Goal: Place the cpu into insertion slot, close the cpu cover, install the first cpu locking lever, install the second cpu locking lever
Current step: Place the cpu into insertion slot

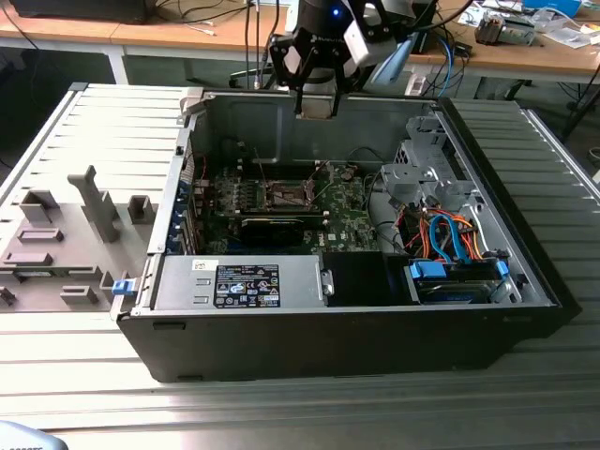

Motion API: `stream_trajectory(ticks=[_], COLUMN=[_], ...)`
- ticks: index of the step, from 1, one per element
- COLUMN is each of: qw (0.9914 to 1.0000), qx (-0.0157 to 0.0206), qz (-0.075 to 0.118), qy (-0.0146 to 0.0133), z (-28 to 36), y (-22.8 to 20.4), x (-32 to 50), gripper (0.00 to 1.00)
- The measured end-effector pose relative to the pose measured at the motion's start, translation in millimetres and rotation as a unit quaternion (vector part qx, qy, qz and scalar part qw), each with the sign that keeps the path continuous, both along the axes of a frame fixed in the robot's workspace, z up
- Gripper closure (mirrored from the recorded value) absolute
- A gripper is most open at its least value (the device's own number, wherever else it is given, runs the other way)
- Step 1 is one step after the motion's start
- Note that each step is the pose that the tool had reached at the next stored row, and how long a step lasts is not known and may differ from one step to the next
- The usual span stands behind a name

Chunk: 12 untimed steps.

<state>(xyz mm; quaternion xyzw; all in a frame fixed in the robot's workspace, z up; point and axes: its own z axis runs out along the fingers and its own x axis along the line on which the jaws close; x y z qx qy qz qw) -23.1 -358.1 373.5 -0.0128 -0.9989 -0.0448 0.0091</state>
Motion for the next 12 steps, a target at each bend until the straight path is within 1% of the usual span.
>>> stream_trajectory(ticks=[11, 12], qw=[1.0, 1.0], qx=[0.0, 0.0], qz=[0.0, 0.0], qy=[0.0, 0.0], z=[-2.9, -4.4], y=[0.0, 0.0], x=[0.0, 0.0], gripper=[0.46, 0.46])
